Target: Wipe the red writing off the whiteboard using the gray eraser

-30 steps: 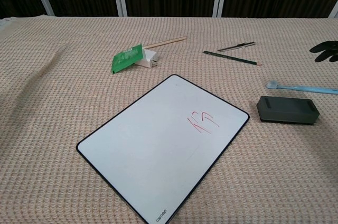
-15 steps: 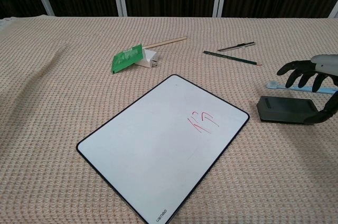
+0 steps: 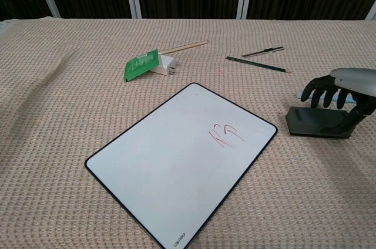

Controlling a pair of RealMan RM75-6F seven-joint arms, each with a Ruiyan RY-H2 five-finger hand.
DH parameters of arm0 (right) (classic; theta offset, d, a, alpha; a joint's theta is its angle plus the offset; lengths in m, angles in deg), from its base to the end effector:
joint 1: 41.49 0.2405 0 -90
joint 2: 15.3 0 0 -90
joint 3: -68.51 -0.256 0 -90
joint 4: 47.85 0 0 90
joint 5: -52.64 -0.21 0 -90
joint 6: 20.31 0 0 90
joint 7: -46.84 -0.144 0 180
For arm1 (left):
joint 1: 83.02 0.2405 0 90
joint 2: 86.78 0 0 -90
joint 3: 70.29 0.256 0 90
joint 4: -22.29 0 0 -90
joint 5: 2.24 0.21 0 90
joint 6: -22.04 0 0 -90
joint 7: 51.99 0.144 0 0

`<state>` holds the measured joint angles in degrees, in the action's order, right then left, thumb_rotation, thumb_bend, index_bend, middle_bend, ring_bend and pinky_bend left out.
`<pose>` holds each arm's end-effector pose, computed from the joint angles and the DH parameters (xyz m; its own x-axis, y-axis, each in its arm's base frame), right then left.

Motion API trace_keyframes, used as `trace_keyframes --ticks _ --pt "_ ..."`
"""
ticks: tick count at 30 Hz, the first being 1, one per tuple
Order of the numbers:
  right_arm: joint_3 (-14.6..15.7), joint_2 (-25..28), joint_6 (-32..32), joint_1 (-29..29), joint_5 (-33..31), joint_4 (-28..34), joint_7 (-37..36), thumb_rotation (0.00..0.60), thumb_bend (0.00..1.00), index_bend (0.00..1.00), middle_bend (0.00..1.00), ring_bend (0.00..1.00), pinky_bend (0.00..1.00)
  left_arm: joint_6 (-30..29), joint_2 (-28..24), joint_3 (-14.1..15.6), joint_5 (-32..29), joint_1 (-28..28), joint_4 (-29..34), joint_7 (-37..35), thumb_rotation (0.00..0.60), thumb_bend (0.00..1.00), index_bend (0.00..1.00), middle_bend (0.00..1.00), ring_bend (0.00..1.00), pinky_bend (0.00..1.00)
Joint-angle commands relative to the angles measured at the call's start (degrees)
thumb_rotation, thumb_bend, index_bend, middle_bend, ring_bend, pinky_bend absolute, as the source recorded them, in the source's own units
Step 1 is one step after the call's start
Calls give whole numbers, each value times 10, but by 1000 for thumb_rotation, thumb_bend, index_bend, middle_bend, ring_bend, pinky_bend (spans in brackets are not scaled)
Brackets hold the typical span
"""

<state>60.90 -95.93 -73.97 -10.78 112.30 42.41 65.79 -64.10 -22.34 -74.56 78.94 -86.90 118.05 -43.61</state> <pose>-0.2342 -0.3001 0.0155 0.3887 -0.3985 0.8307 -0.9211 -0.1482 0.3600 -0.3098 0.1794 0.1618 0.4618 -0.0175 0.8868 0.8844 0.0854 -0.4588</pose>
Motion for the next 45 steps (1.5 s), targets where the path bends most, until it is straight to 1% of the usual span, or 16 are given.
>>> trace_keyframes --ticks 1,10,14,18,23,27,30,34,37,41,45 --pt "2 -2 0 2 -2 -2 2 600 317 323 362 348 381 0 0 0 0 0 0 0 600 489 106 8 0 0" --pt "9 -9 5 11 -9 -7 12 600 372 368 402 378 396 -2 -1 -1 -1 0 1 -1 600 489 106 8 0 0" --pt "8 -11 4 14 -14 -7 10 600 470 431 458 421 440 -1 -1 -2 -3 0 1 -1 600 489 106 8 0 0" --pt "6 -12 -4 14 -13 -5 8 600 494 468 481 438 452 0 -2 -2 -4 0 2 -1 600 489 106 8 0 0" --pt "2 -8 -4 20 -11 7 11 600 494 472 484 441 452 1 -2 -2 -5 0 3 -2 600 489 106 8 0 0" --pt "-8 -9 -7 32 -2 29 13 600 491 474 480 441 452 -1 -3 -2 -4 0 5 -3 600 489 106 8 0 0" --pt "-17 -16 -7 47 -3 38 29 600 471 474 476 441 452 -1 -3 -1 -4 1 6 -3 600 489 106 8 0 0" --pt "-30 -44 -12 79 -32 42 86 600 420 474 466 439 451 -1 -4 -1 -3 1 7 -4 600 489 106 8 0 0" --pt "-39 -69 -5 103 -55 43 115 600 387 474 457 433 450 -1 -6 -1 -5 2 9 -7 600 489 105 8 0 0" --pt "-51 -109 -12 137 -97 29 162 600 377 474 453 430 449 0 -7 -2 -7 2 11 -10 600 489 104 8 0 0" --pt "-59 -143 -24 162 -120 19 189 600 376 474 453 430 448 4 -8 -2 -10 1 10 -11 600 489 104 8 0 0"
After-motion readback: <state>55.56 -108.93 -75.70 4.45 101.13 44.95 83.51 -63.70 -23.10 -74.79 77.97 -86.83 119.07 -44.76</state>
